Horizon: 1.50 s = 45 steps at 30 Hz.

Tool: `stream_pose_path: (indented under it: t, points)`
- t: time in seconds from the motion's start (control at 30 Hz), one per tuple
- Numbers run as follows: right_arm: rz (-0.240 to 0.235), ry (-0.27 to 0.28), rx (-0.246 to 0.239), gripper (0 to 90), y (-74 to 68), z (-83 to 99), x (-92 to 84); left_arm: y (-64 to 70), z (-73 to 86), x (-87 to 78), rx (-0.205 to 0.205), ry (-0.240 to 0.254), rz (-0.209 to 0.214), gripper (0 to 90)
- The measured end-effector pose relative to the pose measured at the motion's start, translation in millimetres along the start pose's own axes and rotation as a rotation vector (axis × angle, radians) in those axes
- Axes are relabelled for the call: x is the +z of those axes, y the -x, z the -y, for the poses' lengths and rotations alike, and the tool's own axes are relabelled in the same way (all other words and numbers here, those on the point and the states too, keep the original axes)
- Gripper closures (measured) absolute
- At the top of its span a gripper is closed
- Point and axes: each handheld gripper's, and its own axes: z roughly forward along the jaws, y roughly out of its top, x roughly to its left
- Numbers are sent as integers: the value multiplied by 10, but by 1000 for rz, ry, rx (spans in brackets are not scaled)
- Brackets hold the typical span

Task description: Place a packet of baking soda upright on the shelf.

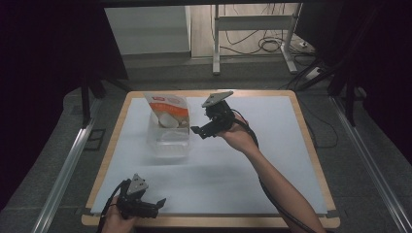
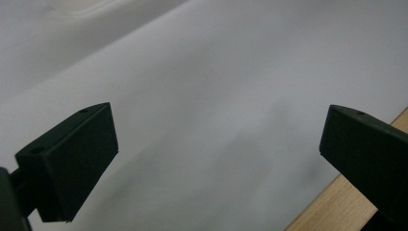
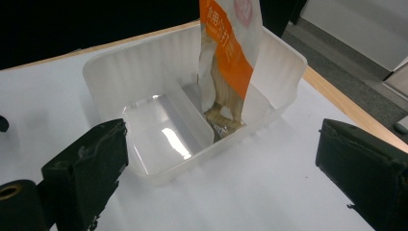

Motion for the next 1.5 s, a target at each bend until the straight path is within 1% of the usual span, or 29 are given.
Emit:
stream_pose_path:
  t: [0.3,0.67,0.9,1.0,1.07,1.2,1.3,1.5]
  points:
    - [1,7,-1,43,-35,148,-120,5,-2,4,4,-4,-3,0]
    - [3,19,29,43,-48,377,-269,9,-5,8,6,-7,-6,0]
    - [11,20,37,43,-52,523,-321,16,-7,14,9,-10,-9,0]
    - [10,28,49,43,-43,593,-332,19,-8,13,11,-11,-10,0]
    - [9,18,54,43,-36,623,-337,20,-8,12,14,-12,-10,0]
    - [10,25,54,43,-35,672,-382,18,-6,5,13,-7,-9,0]
    - [17,24,50,43,-57,717,-431,14,-4,1,11,-4,-5,0]
    - [11,10,50,43,-122,823,-507,13,-3,-2,9,0,-1,0]
